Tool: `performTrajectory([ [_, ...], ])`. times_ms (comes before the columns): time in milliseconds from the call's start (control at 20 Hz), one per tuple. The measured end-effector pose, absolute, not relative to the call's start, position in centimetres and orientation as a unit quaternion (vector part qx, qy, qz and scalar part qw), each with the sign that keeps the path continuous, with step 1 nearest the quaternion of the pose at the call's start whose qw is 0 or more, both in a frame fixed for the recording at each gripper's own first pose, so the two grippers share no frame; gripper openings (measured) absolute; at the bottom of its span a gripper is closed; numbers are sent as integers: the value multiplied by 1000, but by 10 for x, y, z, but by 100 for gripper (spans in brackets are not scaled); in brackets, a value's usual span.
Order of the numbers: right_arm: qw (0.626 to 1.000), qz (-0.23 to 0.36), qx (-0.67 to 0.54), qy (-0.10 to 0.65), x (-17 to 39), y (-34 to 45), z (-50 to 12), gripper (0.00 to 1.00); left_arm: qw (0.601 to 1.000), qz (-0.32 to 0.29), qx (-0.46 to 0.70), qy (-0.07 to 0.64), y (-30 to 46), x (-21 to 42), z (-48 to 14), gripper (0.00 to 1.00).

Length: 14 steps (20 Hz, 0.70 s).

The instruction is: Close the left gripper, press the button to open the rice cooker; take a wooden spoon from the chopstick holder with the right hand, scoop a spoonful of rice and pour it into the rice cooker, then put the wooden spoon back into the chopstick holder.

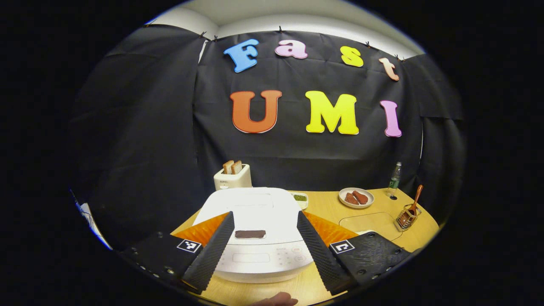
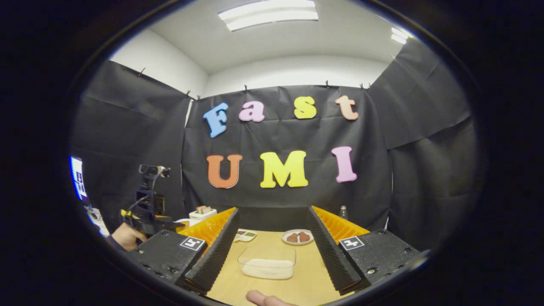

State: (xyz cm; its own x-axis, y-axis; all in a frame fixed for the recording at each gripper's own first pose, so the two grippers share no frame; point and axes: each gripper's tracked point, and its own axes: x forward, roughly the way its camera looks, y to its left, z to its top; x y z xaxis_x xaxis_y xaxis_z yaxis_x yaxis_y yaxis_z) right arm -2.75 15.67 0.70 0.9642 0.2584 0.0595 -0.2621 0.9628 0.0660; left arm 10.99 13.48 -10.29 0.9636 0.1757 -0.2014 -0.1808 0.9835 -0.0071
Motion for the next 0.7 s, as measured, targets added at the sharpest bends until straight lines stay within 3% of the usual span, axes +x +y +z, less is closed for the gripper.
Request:
performTrajectory([
  [700,991,129,16,-22,-30,160,5,99,997,67,-17,15,94,-20,-27,94],
])
